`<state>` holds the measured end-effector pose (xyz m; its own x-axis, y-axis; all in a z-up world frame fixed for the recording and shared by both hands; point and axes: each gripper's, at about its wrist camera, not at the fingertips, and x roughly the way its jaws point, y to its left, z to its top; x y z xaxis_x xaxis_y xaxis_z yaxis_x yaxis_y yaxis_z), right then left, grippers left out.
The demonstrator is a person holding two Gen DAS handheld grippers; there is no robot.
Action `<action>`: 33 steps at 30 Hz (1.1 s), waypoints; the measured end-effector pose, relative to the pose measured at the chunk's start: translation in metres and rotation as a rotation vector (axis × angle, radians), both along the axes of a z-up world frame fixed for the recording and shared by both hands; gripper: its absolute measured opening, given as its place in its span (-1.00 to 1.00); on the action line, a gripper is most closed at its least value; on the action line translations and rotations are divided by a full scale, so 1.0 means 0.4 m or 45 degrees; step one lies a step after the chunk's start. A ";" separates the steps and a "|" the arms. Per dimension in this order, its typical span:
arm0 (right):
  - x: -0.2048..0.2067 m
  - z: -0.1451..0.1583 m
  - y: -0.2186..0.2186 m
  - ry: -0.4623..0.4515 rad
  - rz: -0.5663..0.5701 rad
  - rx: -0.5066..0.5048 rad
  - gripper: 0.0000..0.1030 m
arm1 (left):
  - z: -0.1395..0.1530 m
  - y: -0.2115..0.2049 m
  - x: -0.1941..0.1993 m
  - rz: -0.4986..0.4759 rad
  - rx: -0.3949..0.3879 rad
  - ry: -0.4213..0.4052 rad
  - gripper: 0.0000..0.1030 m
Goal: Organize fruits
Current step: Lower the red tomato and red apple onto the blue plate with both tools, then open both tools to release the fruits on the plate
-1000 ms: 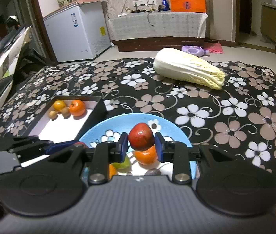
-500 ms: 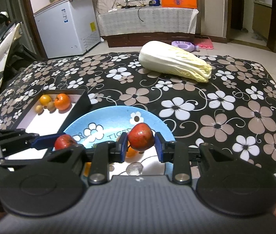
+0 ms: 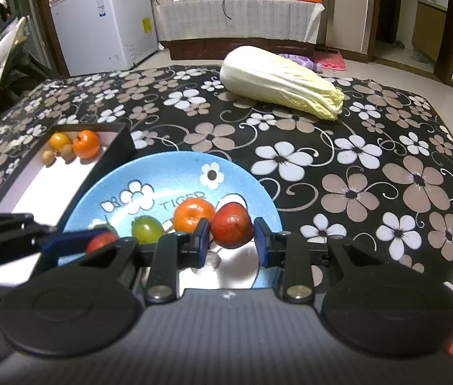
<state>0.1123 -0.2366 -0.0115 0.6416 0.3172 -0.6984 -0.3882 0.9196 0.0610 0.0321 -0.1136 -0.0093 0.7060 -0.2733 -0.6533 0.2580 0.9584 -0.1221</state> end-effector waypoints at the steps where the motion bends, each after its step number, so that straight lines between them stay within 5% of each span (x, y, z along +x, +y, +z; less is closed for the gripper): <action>1: 0.002 -0.002 0.000 0.005 -0.002 -0.005 -0.37 | -0.003 -0.007 -0.003 -0.016 -0.003 0.004 -0.23; 11: 0.010 -0.030 0.018 0.061 0.028 -0.042 -0.37 | -0.046 -0.060 -0.012 -0.113 0.019 0.068 -0.23; 33: 0.012 -0.043 0.039 0.061 0.036 -0.070 -0.35 | -0.052 -0.065 -0.004 -0.097 0.049 0.059 -0.23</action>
